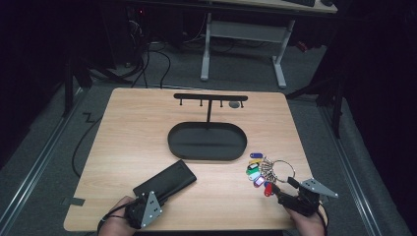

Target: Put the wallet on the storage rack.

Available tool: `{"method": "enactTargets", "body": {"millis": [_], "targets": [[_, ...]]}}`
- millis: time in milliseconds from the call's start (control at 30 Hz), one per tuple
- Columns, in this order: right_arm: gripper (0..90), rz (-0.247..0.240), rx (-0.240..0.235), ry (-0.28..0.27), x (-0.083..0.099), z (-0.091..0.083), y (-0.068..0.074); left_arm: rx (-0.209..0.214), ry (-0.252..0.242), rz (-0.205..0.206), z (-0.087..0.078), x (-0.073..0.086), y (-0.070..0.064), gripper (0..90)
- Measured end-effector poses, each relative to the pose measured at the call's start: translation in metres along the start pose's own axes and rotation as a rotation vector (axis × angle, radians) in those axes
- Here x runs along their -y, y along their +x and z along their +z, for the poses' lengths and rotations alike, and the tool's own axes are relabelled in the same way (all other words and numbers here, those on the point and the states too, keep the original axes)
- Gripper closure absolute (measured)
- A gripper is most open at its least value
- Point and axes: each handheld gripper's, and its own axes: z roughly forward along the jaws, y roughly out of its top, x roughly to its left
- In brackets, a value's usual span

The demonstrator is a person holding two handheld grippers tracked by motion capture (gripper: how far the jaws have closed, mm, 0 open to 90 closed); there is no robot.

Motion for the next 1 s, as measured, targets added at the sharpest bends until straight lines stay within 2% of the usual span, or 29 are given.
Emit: {"method": "enactTargets", "body": {"millis": [333, 533, 1000], "targets": [[23.1, 0.003, 0.002, -0.001, 0.0, -0.001, 0.0, -0.016, -0.031, -0.012, -0.006, -0.001, 0.003, 76.3], [23.2, 0.001, 0.002, -0.003, 0.0, -0.001, 0.0, -0.022, -0.048, -0.032, -0.008, -0.001, 0.005, 77.6], [23.5, 0.0, 0.004, -0.001, 0.0, -0.001, 0.0, -0.03, -0.101, -0.104, -0.015, 0.0, 0.014, 79.6]]}}
